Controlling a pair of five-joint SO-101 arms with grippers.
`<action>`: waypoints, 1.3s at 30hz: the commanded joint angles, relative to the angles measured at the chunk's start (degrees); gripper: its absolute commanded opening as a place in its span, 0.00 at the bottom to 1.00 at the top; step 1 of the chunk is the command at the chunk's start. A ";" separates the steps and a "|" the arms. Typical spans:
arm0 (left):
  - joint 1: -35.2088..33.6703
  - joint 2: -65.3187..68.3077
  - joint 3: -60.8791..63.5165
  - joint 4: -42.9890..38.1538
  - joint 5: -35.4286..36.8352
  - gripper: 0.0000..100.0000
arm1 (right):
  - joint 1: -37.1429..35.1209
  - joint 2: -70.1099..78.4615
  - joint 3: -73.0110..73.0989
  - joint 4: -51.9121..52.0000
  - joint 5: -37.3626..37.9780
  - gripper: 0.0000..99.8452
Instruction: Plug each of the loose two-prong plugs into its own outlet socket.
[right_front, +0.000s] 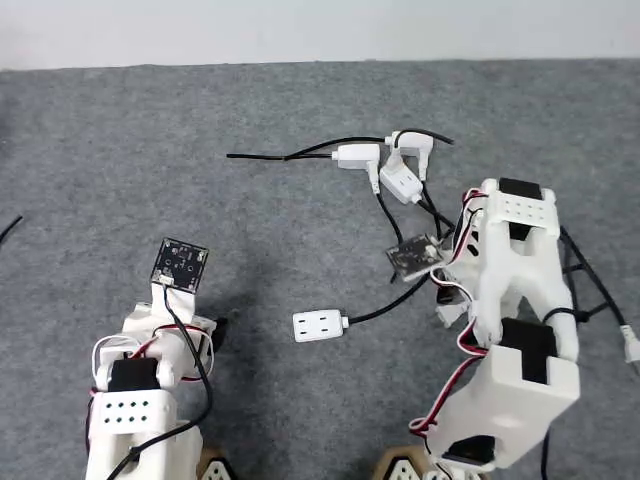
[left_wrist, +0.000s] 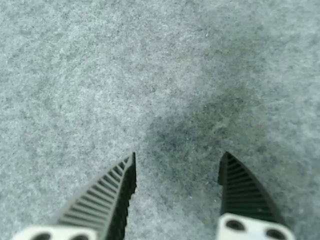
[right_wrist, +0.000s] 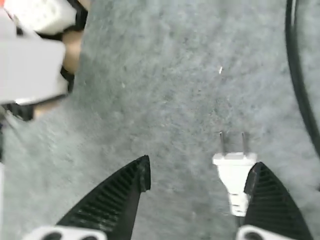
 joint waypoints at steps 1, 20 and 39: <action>0.44 -0.79 -0.22 -0.44 0.00 0.25 | 0.66 -1.36 -2.46 -4.09 2.55 0.30; 1.93 -0.88 0.22 -0.79 0.00 0.25 | 6.20 14.20 -5.89 -14.73 5.36 0.04; 1.93 -0.88 0.22 -0.70 0.00 0.25 | -11.91 -6.90 5.54 -9.98 -22.51 0.01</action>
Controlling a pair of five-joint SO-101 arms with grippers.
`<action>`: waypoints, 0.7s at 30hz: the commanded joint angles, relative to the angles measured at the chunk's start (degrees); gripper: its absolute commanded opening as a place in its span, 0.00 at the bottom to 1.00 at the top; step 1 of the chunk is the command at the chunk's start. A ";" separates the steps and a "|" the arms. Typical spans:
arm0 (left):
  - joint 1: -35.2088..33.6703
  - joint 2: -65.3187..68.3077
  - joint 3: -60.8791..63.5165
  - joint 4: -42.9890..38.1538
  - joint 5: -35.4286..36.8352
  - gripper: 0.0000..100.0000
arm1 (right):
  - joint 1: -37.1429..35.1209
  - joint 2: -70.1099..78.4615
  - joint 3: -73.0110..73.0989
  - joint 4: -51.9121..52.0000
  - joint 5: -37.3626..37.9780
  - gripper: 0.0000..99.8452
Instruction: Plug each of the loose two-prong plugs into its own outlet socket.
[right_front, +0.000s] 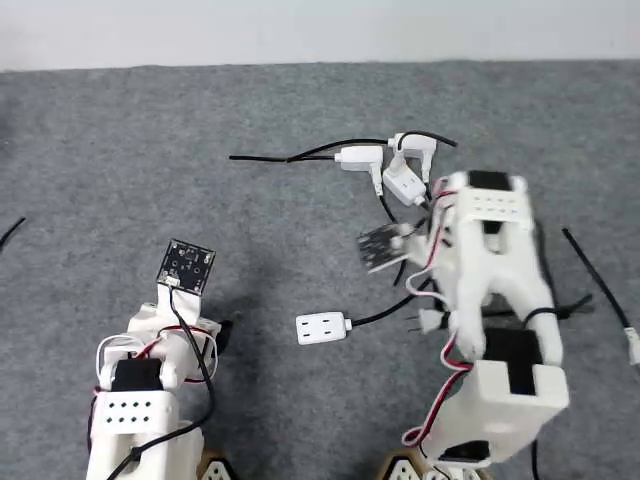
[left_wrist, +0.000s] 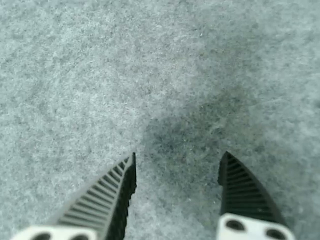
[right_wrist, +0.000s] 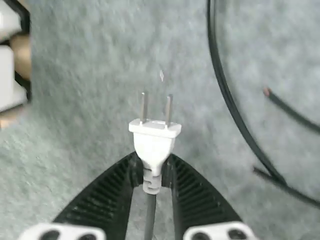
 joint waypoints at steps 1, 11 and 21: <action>0.18 -0.79 -0.22 -0.70 0.00 0.25 | -3.91 -3.30 6.24 -8.31 -8.97 0.01; 0.18 -0.79 -0.22 -0.62 0.00 0.25 | -6.90 -3.30 16.79 -17.10 -16.00 0.01; 0.18 -0.79 -0.13 -0.70 0.00 0.25 | -10.15 -3.30 19.78 -16.57 -16.00 0.14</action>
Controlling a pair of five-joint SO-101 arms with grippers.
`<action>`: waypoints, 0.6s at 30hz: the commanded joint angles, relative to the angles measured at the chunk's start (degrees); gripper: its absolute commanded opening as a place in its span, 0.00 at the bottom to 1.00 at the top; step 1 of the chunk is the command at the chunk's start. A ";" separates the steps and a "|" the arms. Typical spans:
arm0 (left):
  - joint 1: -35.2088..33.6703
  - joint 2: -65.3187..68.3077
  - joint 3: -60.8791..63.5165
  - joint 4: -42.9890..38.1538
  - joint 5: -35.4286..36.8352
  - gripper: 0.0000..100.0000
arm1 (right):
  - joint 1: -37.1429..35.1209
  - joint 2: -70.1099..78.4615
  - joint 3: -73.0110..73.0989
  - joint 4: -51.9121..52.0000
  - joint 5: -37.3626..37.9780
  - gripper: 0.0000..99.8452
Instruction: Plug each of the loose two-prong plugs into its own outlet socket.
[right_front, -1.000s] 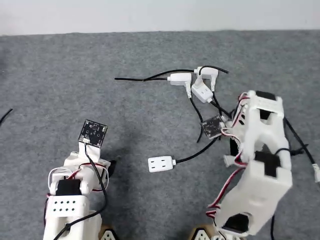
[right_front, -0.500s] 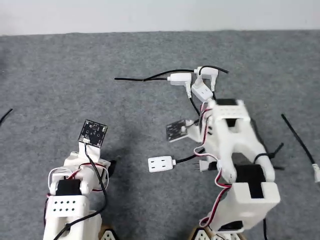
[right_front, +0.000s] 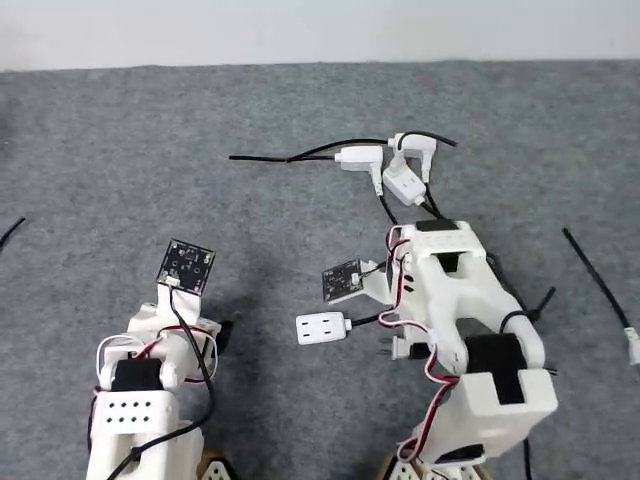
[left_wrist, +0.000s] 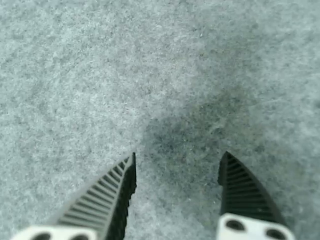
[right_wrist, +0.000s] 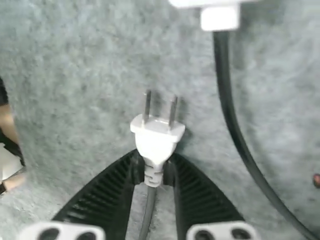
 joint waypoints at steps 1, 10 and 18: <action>0.18 -0.79 -0.13 -0.70 0.00 0.25 | -1.98 -1.54 0.26 -0.13 -0.62 0.16; 0.18 -0.79 -0.13 -0.79 0.00 0.25 | -2.15 -1.71 0.00 1.80 -0.35 0.22; 0.18 -0.79 -0.13 -0.79 0.00 0.25 | -3.82 -6.73 1.76 -0.04 -0.62 0.22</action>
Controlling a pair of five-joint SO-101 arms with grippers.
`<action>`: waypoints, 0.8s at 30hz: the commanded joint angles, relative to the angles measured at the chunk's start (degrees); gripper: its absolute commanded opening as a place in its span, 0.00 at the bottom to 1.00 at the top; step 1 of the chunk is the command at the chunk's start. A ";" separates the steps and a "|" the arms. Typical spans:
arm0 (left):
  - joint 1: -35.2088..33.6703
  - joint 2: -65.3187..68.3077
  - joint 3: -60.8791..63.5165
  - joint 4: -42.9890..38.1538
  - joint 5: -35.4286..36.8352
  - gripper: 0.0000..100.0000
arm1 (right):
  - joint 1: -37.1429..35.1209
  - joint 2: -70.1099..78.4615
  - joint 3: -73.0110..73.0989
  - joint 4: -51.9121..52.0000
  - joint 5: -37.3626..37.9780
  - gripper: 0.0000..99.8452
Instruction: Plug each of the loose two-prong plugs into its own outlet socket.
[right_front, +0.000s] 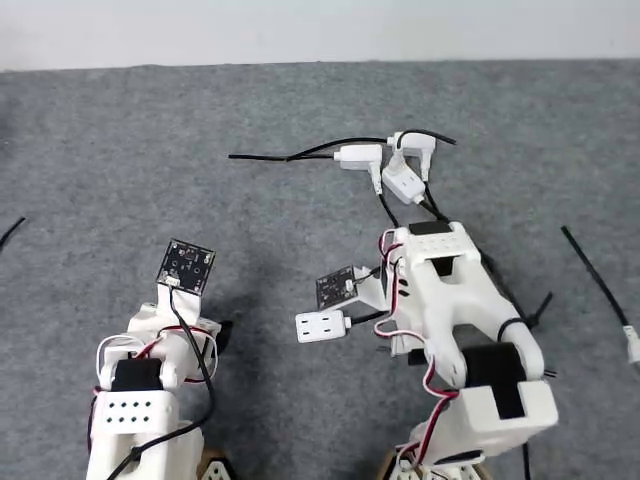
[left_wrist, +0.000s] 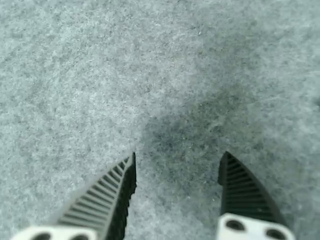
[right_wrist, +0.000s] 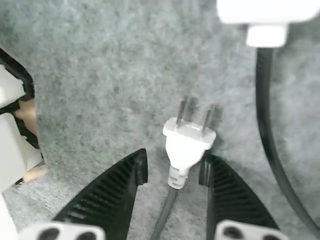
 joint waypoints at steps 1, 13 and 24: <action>0.18 -0.79 -0.13 -0.79 0.00 0.25 | -2.07 -3.12 0.97 -4.09 -0.88 0.22; 0.18 -0.79 -0.13 -0.79 0.00 0.25 | -3.56 -3.82 7.12 -15.25 -9.85 0.22; 0.18 -0.79 -0.13 -0.79 0.00 0.25 | -3.74 -3.91 6.95 -15.78 -12.57 0.08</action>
